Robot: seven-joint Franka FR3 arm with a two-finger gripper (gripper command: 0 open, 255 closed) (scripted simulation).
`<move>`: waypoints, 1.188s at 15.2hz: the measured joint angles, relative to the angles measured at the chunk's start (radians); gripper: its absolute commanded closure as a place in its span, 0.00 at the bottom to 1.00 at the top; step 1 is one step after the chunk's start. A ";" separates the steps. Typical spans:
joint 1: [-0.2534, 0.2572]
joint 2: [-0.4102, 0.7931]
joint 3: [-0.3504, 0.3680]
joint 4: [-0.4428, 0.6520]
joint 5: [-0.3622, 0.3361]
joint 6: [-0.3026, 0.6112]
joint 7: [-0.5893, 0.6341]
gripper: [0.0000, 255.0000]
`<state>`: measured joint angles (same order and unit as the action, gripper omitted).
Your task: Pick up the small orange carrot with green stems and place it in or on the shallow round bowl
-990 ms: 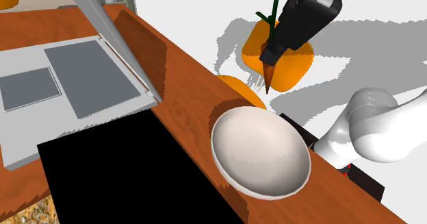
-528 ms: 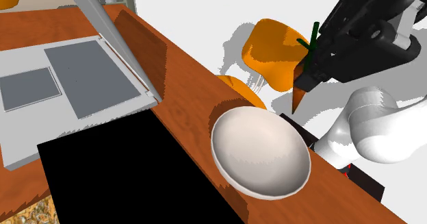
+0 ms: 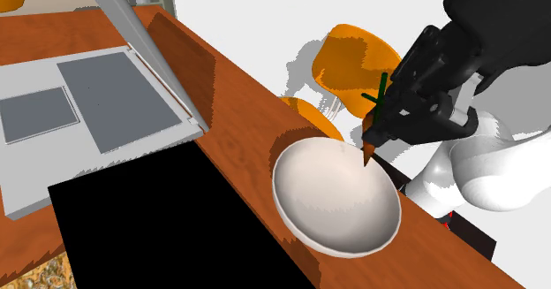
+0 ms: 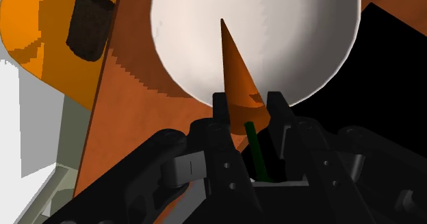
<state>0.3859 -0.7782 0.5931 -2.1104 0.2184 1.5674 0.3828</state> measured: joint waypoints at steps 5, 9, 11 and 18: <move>0.013 -0.024 0.014 -0.089 0.017 0.065 0.001 1.00; 0.017 -0.031 0.017 -0.108 0.022 0.079 0.003 1.00; 0.017 -0.031 0.017 -0.109 0.022 0.079 0.003 1.00; 0.018 -0.031 0.017 -0.109 0.023 0.079 0.003 0.00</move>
<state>0.4034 -0.8093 0.6105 -2.2196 0.2409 1.6468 0.3854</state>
